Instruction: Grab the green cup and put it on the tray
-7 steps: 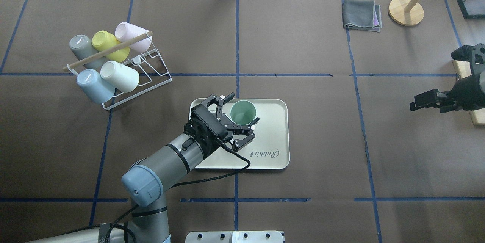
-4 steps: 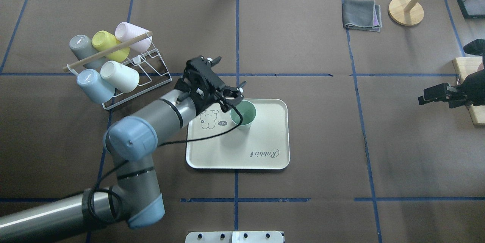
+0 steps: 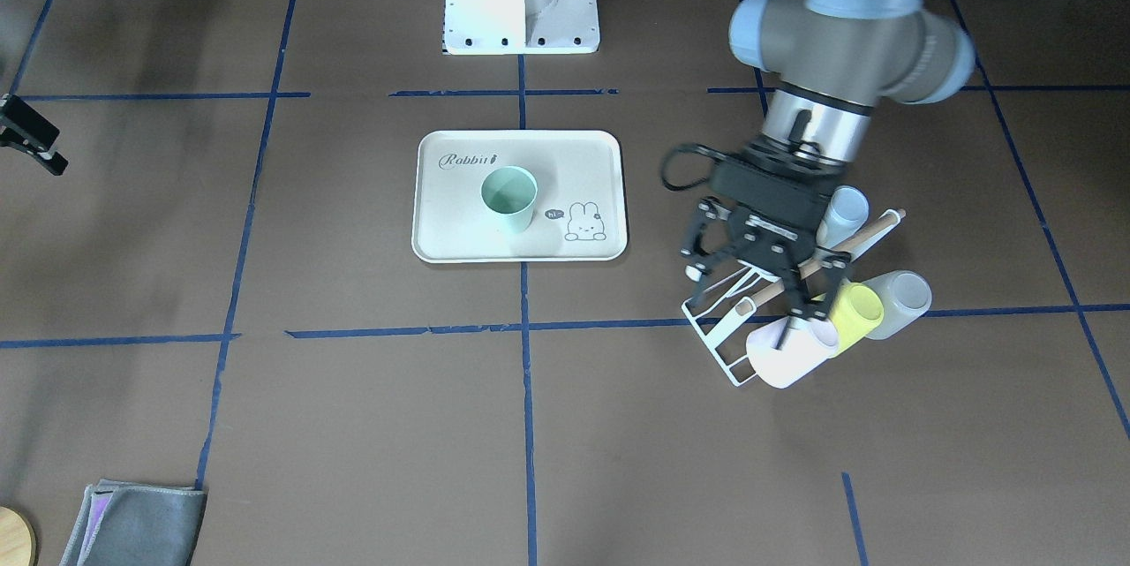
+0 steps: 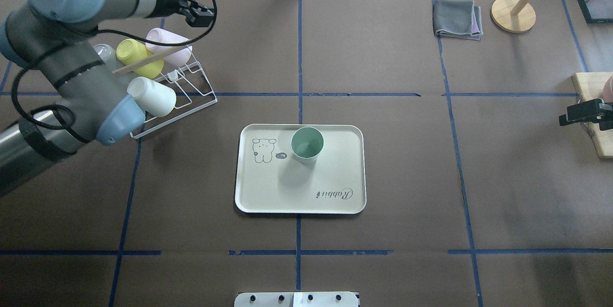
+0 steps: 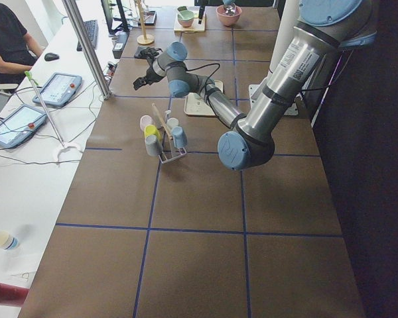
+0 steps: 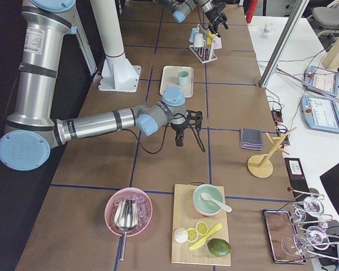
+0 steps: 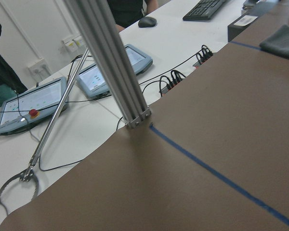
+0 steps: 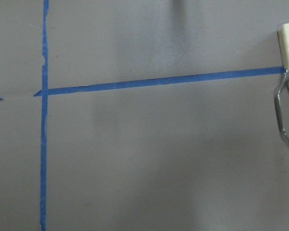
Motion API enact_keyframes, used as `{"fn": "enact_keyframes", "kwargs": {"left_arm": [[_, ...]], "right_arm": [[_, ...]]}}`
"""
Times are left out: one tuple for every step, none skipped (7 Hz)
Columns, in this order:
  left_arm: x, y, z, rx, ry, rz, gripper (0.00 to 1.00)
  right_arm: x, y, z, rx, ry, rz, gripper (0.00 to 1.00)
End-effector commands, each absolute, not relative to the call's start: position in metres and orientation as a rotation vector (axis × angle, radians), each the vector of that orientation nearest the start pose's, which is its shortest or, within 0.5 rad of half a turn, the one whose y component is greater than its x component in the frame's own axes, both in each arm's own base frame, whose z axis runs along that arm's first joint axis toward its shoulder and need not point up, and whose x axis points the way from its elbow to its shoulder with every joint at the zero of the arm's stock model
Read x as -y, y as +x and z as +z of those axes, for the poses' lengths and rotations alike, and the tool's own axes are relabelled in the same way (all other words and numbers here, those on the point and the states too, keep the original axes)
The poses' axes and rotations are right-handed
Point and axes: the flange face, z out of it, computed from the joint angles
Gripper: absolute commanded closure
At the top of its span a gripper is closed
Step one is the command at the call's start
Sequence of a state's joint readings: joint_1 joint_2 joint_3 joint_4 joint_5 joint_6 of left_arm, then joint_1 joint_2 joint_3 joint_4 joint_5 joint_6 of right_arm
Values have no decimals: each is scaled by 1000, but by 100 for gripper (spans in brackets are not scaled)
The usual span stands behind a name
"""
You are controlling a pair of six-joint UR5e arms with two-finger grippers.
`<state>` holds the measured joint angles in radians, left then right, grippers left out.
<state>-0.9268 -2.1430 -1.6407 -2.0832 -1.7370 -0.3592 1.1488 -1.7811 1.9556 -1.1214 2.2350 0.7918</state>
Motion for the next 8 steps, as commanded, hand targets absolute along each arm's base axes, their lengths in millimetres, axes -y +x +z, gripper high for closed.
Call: {"fn": "enact_keyframes", "kwargs": {"left_arm": [[646, 192, 302, -718, 668, 267, 1], [648, 149, 338, -730, 483, 201, 1], [628, 130, 394, -684, 309, 136, 1], [611, 106, 441, -657, 224, 86, 1], [589, 69, 494, -631, 195, 167, 0], [577, 25, 522, -646, 117, 228, 0], [565, -8, 525, -645, 2, 206, 0], [541, -38, 545, -661, -103, 196, 0]], "right_arm": [[417, -84, 526, 839, 112, 167, 0], [418, -65, 531, 841, 101, 150, 0], [420, -40, 539, 820, 98, 124, 0], [419, -21, 547, 797, 82, 95, 0], [417, -6, 559, 777, 67, 62, 0], [416, 3, 573, 766, 46, 33, 0], [416, 7, 590, 762, 23, 35, 0], [416, 7, 598, 771, 9, 31, 0]]}}
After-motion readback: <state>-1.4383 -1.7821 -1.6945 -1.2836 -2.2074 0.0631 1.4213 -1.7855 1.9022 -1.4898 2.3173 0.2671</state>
